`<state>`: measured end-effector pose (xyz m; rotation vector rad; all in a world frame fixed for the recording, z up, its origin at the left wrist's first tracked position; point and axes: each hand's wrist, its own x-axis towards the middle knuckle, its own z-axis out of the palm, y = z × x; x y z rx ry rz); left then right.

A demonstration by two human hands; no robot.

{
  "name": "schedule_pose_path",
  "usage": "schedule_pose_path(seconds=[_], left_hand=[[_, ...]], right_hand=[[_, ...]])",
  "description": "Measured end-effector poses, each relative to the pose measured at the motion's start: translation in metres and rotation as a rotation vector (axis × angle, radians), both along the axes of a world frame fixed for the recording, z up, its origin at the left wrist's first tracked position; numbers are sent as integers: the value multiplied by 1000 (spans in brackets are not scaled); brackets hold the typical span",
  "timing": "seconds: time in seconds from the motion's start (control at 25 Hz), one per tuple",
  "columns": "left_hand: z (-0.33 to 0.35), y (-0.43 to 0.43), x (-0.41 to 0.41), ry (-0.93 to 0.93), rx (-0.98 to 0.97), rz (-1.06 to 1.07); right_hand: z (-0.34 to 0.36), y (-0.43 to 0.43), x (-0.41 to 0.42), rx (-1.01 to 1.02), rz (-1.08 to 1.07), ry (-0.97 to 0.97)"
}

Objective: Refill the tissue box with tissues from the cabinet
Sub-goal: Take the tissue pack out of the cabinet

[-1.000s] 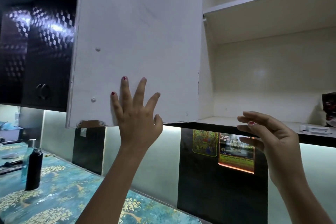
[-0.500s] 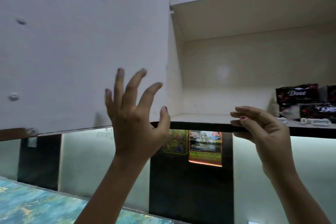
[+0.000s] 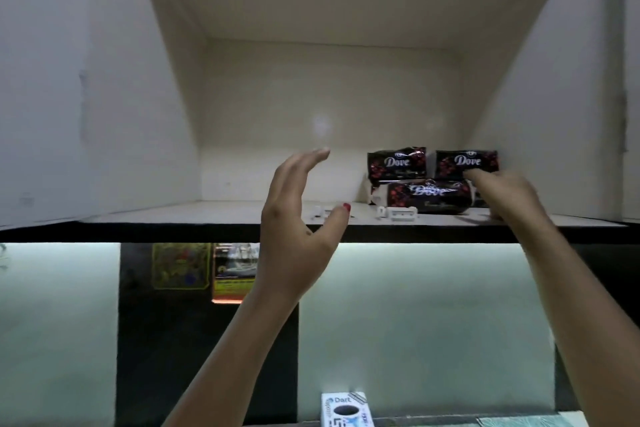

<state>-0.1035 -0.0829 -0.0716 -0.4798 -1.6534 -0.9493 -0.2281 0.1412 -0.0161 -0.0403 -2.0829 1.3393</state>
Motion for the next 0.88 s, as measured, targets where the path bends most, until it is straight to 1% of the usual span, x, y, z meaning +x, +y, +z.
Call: schedule_pose_path(seconds=[0.08, 0.12, 0.2, 0.28, 0.32, 0.36, 0.44, 0.52, 0.56, 0.64, 0.68, 0.72, 0.76, 0.8, 0.88], left_hand=[[11, 19, -10, 19, 28, -20], [15, 27, -14, 39, 30, -20], [18, 43, -20, 71, 30, -19], [16, 53, -25, 73, 52, -36], [14, 58, -27, 61, 80, -54], [12, 62, -27, 44, 120, -79], [5, 69, -27, 31, 230, -145], [-8, 81, -26, 46, 396, -232], [-16, 90, -26, 52, 488, -250], [-28, 110, -28, 37, 663, -274], [-32, 120, -31, 22, 734, -304], [-35, 130, -33, 8, 790, -350], [-39, 138, -34, 8, 847, -414], [-43, 143, -32, 18, 900, -490], [-60, 140, -28, 40, 1011, -636]], right_hand=[[14, -3, -23, 7, 173, -224], [21, -6, -32, 8, 240, -296], [27, -9, -49, 120, 253, -396], [26, -12, -55, 205, 215, -399], [26, -14, -54, 220, 219, -349], [28, -14, -52, 179, 248, -283], [36, -14, -42, -114, 387, -130], [31, -12, -23, -383, 536, 67], [25, -12, -13, -450, 549, 224], [8, -14, 11, -480, 484, 608], [-3, -17, 20, -501, 490, 742], [-17, -20, 31, -548, 542, 798], [-34, -24, 41, -607, 616, 796], [-53, -28, 48, -651, 680, 766], [-96, -33, 64, -639, 741, 697]])
